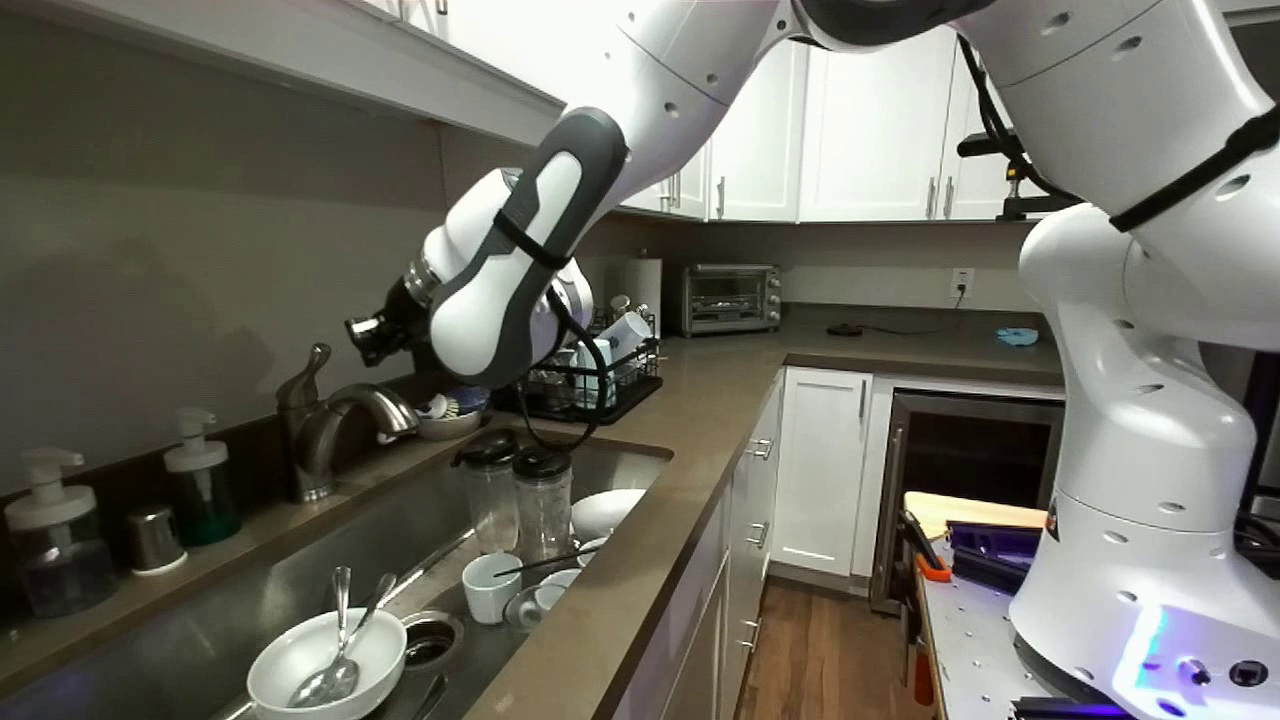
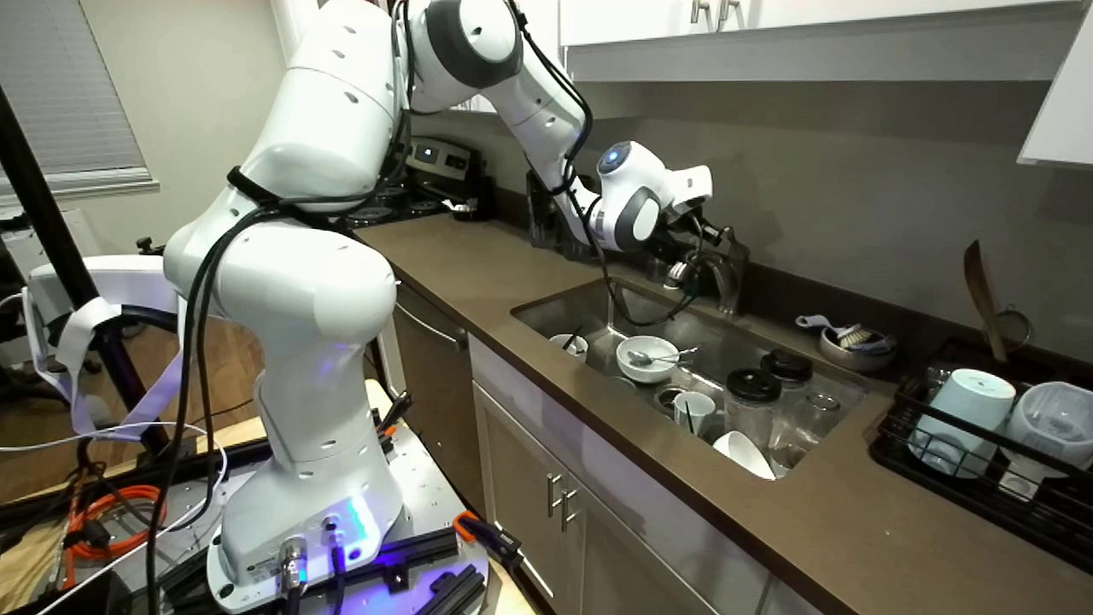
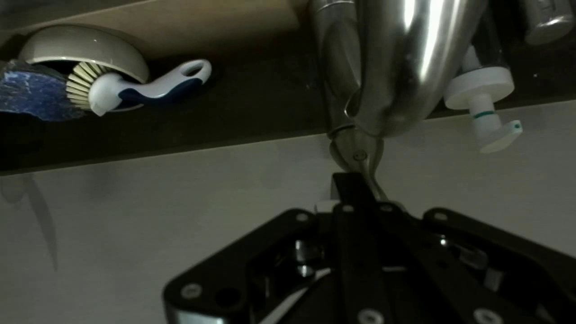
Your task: Close the faucet, open the faucet, close the faucet
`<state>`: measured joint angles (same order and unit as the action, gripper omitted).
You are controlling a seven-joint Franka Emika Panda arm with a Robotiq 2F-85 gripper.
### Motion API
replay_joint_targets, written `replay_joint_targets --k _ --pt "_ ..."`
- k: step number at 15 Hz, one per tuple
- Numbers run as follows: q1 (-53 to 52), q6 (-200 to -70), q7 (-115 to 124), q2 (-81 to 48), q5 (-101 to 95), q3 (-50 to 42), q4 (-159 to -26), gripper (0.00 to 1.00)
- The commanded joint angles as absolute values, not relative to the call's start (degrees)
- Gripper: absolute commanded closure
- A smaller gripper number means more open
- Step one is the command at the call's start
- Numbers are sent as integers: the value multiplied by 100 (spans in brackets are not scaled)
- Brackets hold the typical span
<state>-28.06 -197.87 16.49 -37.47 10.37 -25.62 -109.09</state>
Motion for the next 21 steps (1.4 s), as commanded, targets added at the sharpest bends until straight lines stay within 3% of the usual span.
replay_joint_targets --k 1,5,10,16,21 --pt "-3353 -19817 1689 -3416 1498 -3120 -11252 100" --pt "-4034 -19814 1672 -3480 2020 -4049 -10992 100" --pt "-4131 -19807 1603 -3158 1847 -4119 -11276 100" --pt "-4545 -19710 1428 -2347 1662 -4084 -12346 100" --pt "-5611 -19195 978 -1665 1833 -5050 -13199 100"
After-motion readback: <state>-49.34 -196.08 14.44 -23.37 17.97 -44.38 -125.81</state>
